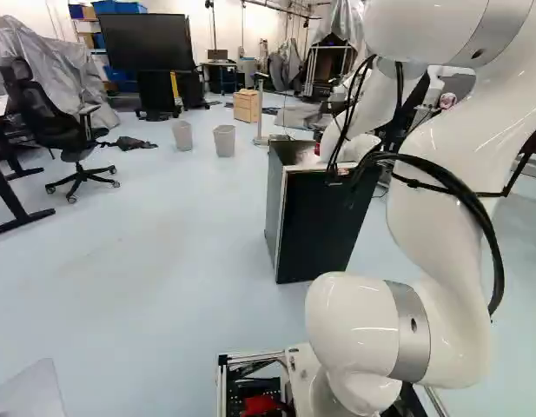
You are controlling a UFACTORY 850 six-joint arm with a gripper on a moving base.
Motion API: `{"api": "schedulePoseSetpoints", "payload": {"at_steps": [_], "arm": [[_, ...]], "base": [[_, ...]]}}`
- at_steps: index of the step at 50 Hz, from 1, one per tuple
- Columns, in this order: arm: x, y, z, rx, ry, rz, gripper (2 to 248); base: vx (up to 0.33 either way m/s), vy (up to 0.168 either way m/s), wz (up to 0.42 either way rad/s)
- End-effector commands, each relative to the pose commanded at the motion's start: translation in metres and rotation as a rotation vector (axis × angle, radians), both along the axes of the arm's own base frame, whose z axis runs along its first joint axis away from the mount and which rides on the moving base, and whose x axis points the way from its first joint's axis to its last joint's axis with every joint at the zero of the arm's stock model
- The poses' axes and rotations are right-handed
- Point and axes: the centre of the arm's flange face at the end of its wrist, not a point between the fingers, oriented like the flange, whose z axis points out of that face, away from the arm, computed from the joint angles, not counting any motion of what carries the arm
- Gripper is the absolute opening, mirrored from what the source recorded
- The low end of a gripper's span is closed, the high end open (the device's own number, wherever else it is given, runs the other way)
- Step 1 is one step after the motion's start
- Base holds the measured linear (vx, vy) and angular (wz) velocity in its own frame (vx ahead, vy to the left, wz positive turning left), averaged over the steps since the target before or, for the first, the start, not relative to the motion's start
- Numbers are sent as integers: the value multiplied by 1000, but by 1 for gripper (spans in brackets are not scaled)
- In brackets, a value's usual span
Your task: Grab a drink from the fridge
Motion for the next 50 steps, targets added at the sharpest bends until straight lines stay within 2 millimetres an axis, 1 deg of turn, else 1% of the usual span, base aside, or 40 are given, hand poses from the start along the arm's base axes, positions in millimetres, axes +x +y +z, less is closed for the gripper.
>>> {"api": "schedulePoseSetpoints", "payload": {"at_steps": [12, 24, 37, 50], "arm": [[-1, 2, 0, 1, 1, 1, 97], [-7, 8, -1, 3, 3, 3, 97], [-18, 21, -3, 8, 9, 7, 97], [-35, 40, -6, 14, 17, 13, 97]], "base": [[0, 0, 0], [0, 0, 0], [0, 0, 0], [0, 0, 0]]}}
